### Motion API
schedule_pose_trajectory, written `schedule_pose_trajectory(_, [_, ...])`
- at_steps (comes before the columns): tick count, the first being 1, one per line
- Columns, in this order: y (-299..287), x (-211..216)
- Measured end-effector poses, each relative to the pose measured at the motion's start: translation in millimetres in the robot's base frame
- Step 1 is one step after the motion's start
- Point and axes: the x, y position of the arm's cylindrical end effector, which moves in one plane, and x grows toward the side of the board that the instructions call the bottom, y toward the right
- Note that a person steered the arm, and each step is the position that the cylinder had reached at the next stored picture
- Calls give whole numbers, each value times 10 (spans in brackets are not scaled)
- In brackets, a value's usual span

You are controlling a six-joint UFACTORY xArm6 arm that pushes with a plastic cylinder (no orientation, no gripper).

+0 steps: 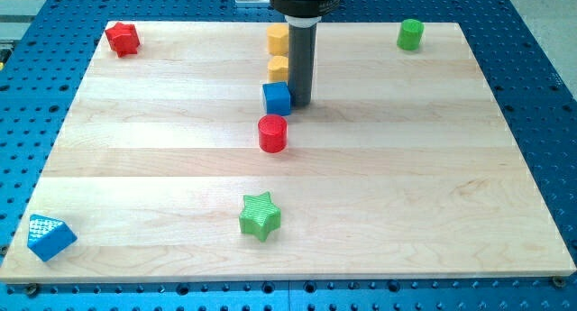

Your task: Push the green star upwards

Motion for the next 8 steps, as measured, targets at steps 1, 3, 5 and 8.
schedule_pose_trajectory(1, [339,547])
schedule_pose_trajectory(3, [-364,1401])
schedule_pose_trajectory(5, [-463,1194])
schedule_pose_trajectory(8, [-248,1107])
